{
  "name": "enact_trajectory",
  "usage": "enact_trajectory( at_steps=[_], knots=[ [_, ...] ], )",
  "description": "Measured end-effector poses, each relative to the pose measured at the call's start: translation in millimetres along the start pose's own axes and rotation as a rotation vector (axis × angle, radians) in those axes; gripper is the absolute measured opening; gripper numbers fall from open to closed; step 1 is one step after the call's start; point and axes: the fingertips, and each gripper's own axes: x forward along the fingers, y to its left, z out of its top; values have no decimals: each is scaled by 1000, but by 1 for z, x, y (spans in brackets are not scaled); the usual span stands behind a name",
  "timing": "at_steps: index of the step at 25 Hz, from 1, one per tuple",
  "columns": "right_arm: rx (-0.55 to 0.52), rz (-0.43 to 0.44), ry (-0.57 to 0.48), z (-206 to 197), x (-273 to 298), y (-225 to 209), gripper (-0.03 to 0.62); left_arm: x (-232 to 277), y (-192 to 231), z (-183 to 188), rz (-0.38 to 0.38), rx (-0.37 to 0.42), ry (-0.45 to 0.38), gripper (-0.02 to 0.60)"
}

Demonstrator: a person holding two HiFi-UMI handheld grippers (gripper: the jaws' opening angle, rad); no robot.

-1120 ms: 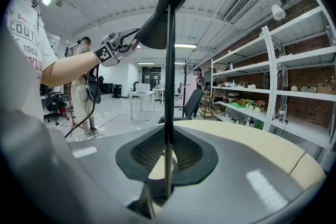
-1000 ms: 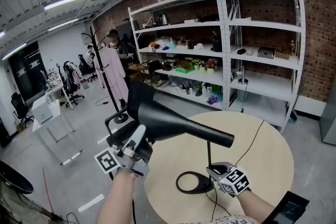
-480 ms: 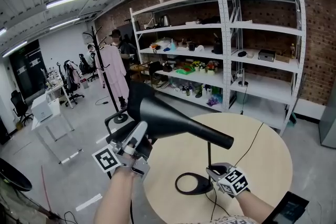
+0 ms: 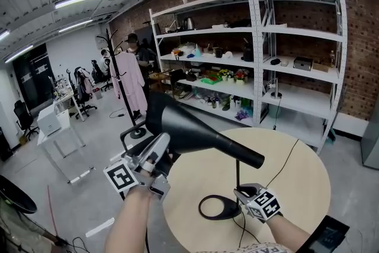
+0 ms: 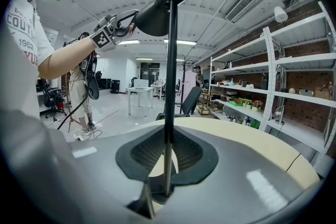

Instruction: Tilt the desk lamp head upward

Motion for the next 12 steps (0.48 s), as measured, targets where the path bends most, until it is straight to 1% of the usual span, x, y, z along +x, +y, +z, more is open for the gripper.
enact_trajectory(
  at_steps=[4, 8, 11, 12],
  knots=[
    [4, -4, 0, -1, 0, -1, 48, 0, -1, -1, 1, 3, 7, 8],
    [19, 6, 16, -3, 0, 1, 48, -3, 0, -2, -21, -37, -10, 9],
    [100, 43, 17, 0, 0, 0, 58, -5, -1, 0, -36, -41, -29, 11],
    [123, 52, 16, 1, -1, 0, 64, -6, 0, 1, -33, -44, -36, 37]
  ],
)
